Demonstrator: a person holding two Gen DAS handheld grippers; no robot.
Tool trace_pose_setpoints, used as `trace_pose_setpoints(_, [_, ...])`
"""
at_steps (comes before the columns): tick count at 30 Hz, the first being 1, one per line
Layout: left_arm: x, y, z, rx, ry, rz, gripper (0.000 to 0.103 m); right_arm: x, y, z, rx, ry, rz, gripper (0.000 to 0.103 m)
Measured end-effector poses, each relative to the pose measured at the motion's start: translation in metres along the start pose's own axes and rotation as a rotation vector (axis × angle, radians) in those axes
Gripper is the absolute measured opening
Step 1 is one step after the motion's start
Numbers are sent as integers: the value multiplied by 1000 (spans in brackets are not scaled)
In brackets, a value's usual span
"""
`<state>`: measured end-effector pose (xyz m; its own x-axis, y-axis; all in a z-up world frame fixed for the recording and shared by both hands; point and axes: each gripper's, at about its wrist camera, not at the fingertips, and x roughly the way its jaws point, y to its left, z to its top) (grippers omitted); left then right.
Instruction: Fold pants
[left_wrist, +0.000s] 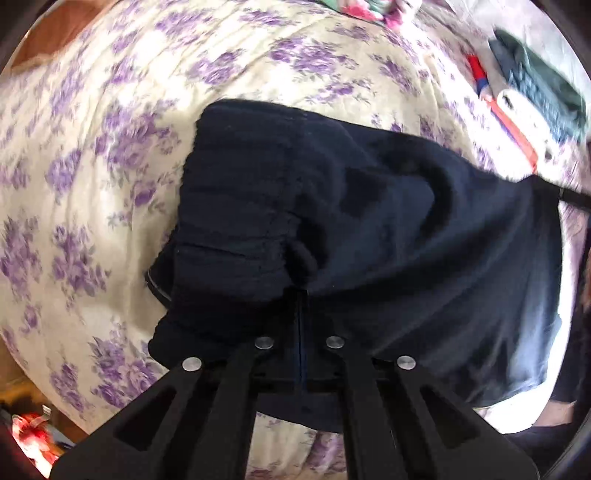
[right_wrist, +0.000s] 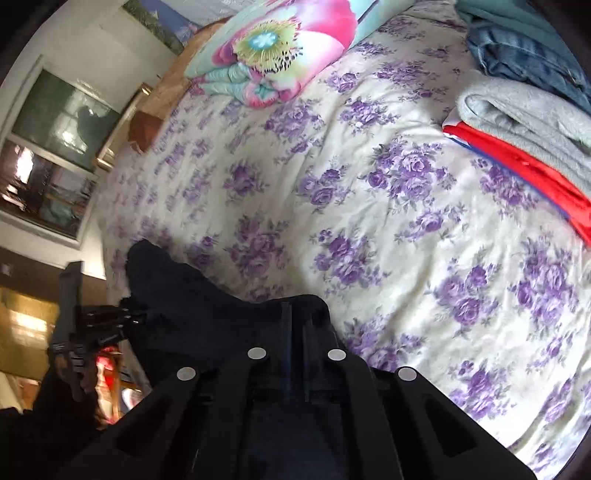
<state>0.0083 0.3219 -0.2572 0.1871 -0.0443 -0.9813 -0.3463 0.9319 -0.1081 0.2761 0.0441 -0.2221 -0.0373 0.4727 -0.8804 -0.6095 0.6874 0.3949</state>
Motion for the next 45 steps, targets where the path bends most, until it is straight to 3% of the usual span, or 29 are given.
trace_pose_setpoints(3, [1, -8, 6, 46, -2, 64, 2, 41, -9, -1, 1, 62, -73, 4])
trace_pose_setpoints(6, [-1, 2, 8, 36, -1, 35, 2, 55, -23, -7, 71, 50, 11, 9])
trace_pose_setpoints(9, [-7, 12, 9, 22, 12, 10, 1, 24, -27, -12, 102, 48, 38, 19])
trace_pose_setpoints(12, [-26, -2, 13, 16, -20, 40, 1, -60, -31, -34, 84, -111, 6, 35])
trace_pose_setpoints(13, [-36, -7, 8, 21, -36, 28, 1, -84, -35, -48, 85, -162, -18, 42])
trace_pose_setpoints(15, [-59, -18, 6, 40, -72, -11, 1, -132, -39, -89, 92, -242, -101, 44])
trace_pose_setpoints(17, [-82, -46, 5, 107, -122, -56, 1, -159, -46, -138, 129, -265, -150, 45])
trace_pose_setpoints(21, [-76, -126, 11, 260, -101, -206, 9, -150, -54, -239, 271, -245, -86, 45])
trace_pose_setpoints(23, [-51, -183, 20, 358, -72, -195, 9, -131, -48, -273, 305, -223, -76, 24])
trace_pose_setpoints(26, [-14, -237, 33, 399, -4, -237, 9, -97, -29, -285, 319, -208, -82, 22])
trace_pose_setpoints(31, [29, -280, 45, 465, 68, -163, 8, -85, -21, -287, 310, -225, -72, 22])
trace_pose_setpoints(36, [47, -284, 44, 477, 93, -124, 9, -60, -16, -277, 297, -186, -91, 22])
trace_pose_setpoints(41, [57, -280, 48, 456, 106, -121, 8, -12, -2, -281, 280, 1, -91, 23])
trace_pose_setpoints(45, [66, -284, 53, 459, 110, -105, 8, -13, 1, -276, 272, -3, -103, 24])
